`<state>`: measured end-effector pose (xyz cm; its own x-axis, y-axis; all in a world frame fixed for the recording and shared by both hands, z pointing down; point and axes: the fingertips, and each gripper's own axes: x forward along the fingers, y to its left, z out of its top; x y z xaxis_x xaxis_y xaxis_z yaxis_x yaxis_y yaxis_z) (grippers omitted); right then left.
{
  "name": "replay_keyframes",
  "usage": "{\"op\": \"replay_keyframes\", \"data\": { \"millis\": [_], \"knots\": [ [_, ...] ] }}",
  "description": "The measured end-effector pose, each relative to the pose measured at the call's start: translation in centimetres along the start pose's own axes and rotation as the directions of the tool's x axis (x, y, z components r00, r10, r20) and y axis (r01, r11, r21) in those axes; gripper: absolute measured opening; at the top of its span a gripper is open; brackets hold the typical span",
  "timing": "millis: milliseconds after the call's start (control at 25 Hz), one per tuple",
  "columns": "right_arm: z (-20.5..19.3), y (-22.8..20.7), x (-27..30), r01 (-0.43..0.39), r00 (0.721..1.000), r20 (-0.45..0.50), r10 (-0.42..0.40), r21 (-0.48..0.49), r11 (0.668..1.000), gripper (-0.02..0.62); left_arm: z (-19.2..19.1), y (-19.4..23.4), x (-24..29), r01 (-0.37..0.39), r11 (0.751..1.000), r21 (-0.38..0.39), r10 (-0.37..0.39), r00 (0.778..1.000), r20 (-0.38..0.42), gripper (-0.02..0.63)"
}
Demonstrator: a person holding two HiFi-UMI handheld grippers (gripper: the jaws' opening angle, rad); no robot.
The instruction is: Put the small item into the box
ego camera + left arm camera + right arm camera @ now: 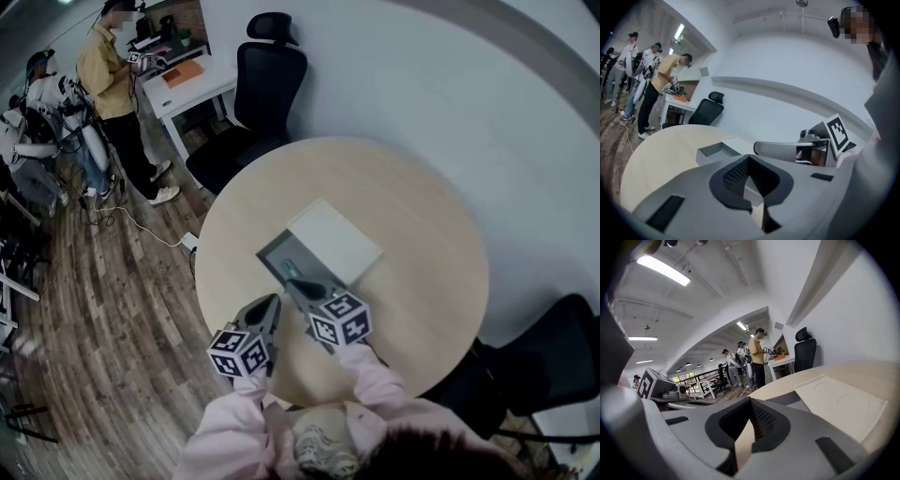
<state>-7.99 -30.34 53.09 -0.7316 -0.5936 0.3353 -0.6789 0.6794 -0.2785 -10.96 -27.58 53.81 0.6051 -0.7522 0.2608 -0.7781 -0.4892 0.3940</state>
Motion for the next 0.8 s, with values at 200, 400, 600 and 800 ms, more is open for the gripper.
{"op": "replay_keyframes", "data": {
  "millis": [200, 400, 600, 800],
  "knots": [
    [0.77, 0.64, -0.45, -0.008, 0.999, 0.042, 0.009, -0.02, 1.0, -0.003, 0.45, -0.19, -0.42, 0.006, 1.0, 0.013, -0.006, 1.0, 0.007, 0.011],
    [0.76, 0.56, -0.73, 0.004, 0.999, 0.043, -0.002, -0.05, 0.999, -0.003, 0.64, -0.29, -0.57, 0.009, 1.0, 0.021, -0.01, 1.0, 0.014, 0.011],
    [0.77, 0.48, -0.99, 0.001, 0.999, 0.041, 0.001, -0.049, 0.999, -0.003, 0.86, -0.59, -0.49, 0.012, 1.0, 0.026, -0.013, 1.0, 0.019, 0.011],
    [0.95, 0.63, -0.97, 0.0, 0.999, 0.048, 0.003, -0.05, 0.999, -0.003, 1.11, -0.58, -0.65, 0.014, 0.999, 0.03, -0.015, 1.0, 0.021, 0.011]
  ]
}}
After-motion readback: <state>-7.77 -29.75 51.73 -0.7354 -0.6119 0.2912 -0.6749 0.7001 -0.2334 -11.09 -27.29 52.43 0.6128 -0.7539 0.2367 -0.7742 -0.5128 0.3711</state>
